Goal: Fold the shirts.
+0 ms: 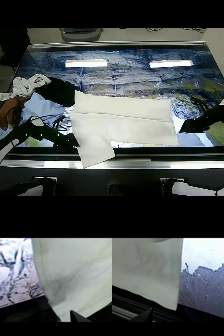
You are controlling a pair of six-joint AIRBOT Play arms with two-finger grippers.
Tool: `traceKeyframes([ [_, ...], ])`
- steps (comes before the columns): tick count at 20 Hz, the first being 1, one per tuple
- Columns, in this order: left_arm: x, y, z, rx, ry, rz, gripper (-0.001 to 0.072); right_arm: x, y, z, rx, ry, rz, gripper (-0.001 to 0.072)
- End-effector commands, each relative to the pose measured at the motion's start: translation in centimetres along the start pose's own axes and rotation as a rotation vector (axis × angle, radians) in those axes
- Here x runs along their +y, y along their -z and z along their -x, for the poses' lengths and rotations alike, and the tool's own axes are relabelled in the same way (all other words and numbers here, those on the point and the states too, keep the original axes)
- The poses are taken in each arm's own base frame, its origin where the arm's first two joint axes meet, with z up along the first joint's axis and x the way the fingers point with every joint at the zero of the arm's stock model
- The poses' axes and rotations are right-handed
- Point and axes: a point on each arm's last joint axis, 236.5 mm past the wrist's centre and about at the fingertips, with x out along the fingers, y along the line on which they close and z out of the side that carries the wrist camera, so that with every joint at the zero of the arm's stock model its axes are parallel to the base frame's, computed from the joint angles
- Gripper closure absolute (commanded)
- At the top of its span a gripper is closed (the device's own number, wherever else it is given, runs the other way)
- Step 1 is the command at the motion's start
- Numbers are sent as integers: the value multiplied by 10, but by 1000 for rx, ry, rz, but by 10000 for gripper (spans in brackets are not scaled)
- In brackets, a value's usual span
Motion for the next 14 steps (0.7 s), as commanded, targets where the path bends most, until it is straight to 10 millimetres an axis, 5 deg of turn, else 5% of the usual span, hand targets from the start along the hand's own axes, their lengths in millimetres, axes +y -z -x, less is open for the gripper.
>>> traceKeyframes([
  [1, -2, -5, -16, -58, 5, 5, 260, 0, 1, -2, 3, -1, 0, 206],
  [4, -8, -6, -26, -62, -17, -5, 295, -1, 5, -3, 15, 1, -1, 197],
  [7, -10, -10, -32, -77, -31, 6, 645, 1, 26, -25, 86, -21, -19, 144],
  [14, -11, -15, -29, -103, -31, 3, 674, -1, 26, -70, 32, -34, -70, 143],
])
